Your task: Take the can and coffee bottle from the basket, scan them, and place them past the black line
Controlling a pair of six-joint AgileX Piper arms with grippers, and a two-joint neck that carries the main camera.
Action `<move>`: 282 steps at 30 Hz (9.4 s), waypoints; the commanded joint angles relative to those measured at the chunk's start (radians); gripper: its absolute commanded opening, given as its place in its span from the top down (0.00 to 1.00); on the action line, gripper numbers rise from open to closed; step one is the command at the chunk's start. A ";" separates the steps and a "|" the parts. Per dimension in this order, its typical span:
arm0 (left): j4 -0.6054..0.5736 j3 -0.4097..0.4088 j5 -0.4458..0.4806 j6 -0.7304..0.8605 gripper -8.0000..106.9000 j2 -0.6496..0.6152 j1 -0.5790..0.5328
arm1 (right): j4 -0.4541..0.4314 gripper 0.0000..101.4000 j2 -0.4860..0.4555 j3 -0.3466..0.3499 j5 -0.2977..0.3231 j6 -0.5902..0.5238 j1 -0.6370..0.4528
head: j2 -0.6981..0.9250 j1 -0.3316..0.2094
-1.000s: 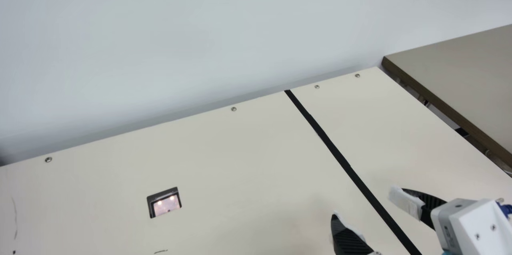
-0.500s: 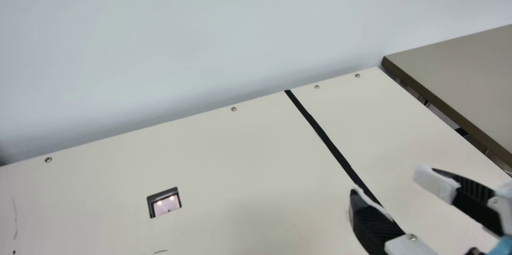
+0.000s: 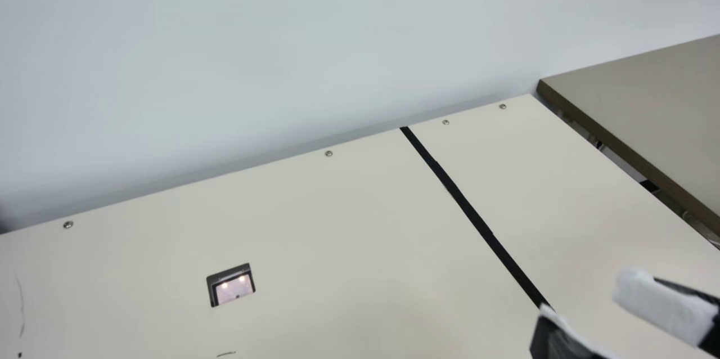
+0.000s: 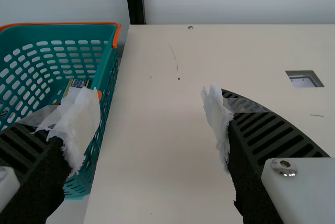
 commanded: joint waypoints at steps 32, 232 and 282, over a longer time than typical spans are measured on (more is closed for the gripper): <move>0.000 0.000 0.000 0.000 0.15 0.000 0.000 | 0.162 0.00 0.013 -0.052 0.034 0.355 0.123 | 0.010 -0.027; -0.178 -1.628 0.236 0.695 0.15 2.315 0.534 | 0.162 0.00 0.013 -0.052 0.034 0.355 0.123 | 0.881 -0.026; -0.962 -1.118 0.469 0.664 0.84 1.376 0.620 | 0.162 0.00 0.013 -0.052 0.034 0.355 0.123 | 0.881 -0.026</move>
